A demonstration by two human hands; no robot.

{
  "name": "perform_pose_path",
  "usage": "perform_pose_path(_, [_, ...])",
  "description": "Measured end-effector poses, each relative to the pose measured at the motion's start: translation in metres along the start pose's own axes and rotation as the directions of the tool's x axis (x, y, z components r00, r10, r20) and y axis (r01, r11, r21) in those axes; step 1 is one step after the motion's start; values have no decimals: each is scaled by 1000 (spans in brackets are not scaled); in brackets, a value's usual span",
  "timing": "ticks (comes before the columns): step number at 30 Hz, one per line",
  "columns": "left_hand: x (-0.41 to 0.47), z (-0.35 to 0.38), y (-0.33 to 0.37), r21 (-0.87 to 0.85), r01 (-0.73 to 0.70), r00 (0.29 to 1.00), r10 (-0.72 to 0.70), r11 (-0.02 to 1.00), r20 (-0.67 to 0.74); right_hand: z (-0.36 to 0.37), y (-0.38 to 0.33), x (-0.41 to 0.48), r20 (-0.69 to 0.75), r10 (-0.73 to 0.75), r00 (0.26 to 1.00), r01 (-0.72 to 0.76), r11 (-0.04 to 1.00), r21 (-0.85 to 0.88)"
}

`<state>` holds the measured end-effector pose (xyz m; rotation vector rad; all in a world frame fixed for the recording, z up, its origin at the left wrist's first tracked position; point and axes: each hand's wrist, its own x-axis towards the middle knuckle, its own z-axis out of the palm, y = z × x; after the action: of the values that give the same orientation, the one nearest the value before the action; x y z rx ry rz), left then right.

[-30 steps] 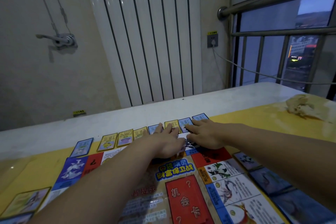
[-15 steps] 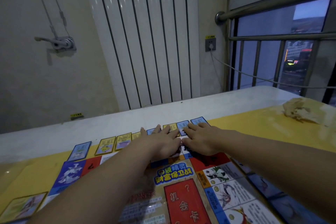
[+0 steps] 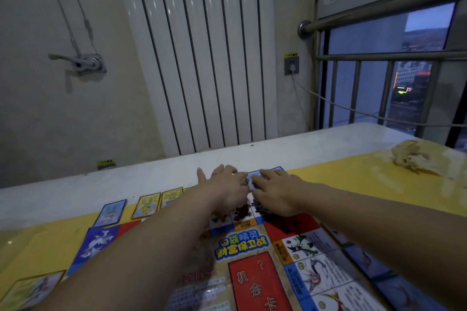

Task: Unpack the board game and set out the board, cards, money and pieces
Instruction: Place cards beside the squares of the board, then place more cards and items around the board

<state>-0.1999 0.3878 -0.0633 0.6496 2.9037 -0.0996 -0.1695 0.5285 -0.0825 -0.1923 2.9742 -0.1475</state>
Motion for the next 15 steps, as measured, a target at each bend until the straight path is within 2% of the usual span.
perform_pose_path(1, [3, 1, -3, -19, -7, 1000, 6, 1000, -26, -3, -1, 1, 8, -5, 1000, 5, 1000, 5])
perform_pose_path(4, [11, 6, -6, 11, -10, 999, 10, 1000, 34, -5, 0, 5, 70, -27, 997, 28, 999, -16])
perform_pose_path(9, [15, 12, -8, 24, 5, 999, -7, 1000, 46, 6, 8, 11, 135, -18, 991, 31, 995, -93])
perform_pose_path(15, [3, 3, -3, 95, 13, 997, -21, 995, 76, 4, 10, 11, 143, -46, 989, 66, 988, -140])
